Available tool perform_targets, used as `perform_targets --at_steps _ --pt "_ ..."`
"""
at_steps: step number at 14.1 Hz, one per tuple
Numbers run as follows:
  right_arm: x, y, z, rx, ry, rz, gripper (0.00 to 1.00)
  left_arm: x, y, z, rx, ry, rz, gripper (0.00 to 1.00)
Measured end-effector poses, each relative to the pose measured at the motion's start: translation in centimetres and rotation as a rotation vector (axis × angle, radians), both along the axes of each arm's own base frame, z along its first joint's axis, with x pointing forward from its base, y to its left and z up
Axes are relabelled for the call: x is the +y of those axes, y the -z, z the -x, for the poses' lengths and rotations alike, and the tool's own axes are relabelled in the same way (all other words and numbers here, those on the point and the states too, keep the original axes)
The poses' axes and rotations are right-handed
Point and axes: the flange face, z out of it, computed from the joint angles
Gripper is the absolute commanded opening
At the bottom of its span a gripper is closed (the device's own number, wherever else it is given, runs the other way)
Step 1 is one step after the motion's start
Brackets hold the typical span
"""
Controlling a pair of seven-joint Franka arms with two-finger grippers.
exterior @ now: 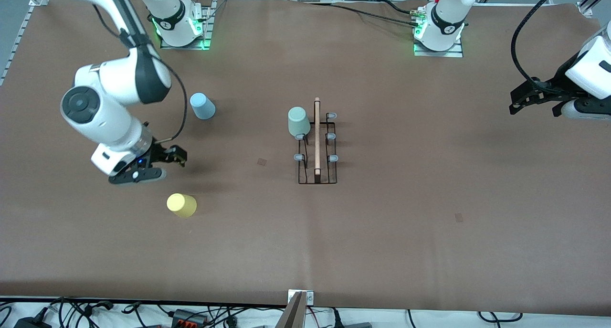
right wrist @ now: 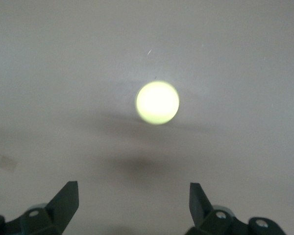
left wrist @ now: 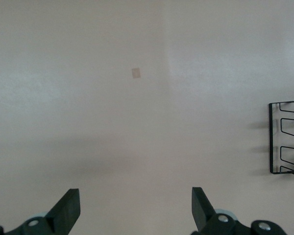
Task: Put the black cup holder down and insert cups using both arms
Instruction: 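Move the right gripper to the yellow cup and grasp it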
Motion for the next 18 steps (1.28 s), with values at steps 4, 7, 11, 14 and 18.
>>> perform_targets --at_steps 4,7,11,14,18 --pt "-1.3 3.3 -3.4 0.008 -0.034 0.003 1.0 0.0 0.0 0.0 0.003 0.0 0.0 1.0" --pt "-1.2 5.7 -4.6 0.017 -0.036 0.0 1.0 -0.1 0.0 0.0 0.003 0.001 0.0 1.0" --pt "-1.0 7.7 -5.6 -0.017 -0.037 -0.011 1.0 -0.1 0.0 0.0 0.003 0.003 0.0 1.0" --pt "-0.8 8.9 -5.8 -0.027 -0.039 -0.015 1.0 -0.1 0.0 0.0 0.003 0.003 0.0 1.0" --pt "-0.6 11.8 -5.7 -0.007 -0.042 -0.016 1.0 -0.3 0.0 0.0 0.003 0.005 0.0 1.0"
